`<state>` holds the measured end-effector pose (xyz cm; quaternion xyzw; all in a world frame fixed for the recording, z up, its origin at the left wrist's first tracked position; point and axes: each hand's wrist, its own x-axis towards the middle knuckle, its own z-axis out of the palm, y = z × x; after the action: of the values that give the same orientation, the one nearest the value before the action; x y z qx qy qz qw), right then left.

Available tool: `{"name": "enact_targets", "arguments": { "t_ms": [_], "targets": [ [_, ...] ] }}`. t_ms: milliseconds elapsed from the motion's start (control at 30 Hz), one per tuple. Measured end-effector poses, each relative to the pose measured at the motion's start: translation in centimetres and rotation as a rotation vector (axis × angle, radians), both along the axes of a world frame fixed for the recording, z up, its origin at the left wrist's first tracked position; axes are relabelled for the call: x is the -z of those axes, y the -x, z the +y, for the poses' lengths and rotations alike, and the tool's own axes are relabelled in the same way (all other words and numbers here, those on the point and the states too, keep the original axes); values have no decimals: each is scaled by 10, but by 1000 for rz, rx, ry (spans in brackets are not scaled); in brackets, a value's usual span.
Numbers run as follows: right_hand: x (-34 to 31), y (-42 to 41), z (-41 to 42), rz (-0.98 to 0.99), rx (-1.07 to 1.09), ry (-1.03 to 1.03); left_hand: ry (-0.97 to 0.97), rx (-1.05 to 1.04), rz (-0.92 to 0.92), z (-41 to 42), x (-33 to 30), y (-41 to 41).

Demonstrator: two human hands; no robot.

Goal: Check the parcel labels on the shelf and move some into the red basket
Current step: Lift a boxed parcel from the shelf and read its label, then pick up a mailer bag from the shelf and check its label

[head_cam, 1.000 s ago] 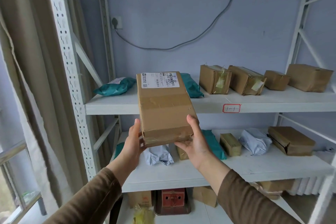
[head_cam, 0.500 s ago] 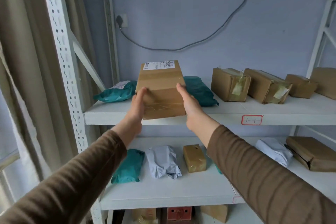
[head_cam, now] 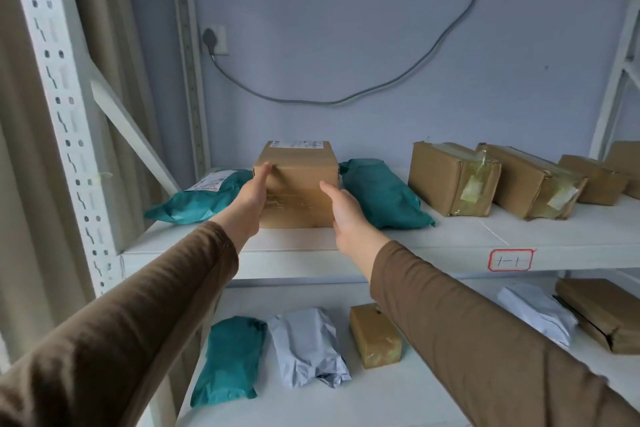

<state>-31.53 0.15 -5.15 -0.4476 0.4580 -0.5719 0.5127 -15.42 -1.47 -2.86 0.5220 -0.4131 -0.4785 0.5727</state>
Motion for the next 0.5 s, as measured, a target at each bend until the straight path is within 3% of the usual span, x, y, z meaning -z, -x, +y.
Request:
{"name": "enact_targets", "arguments": {
  "t_ms": [133,300,400,500],
  "targets": [
    [-2,6,-4,75,44,44,74,-64,-71,-18,1,6],
    [-10,38,2,273,278,308,574,-236,-434,-3,-11,25],
    [-18,73,-4,347,388,362,794,-183,-579,11,-24,57],
    [-19,112,-13,372,449,305,878,-44,-643,16,-29,100]
  ]
}}
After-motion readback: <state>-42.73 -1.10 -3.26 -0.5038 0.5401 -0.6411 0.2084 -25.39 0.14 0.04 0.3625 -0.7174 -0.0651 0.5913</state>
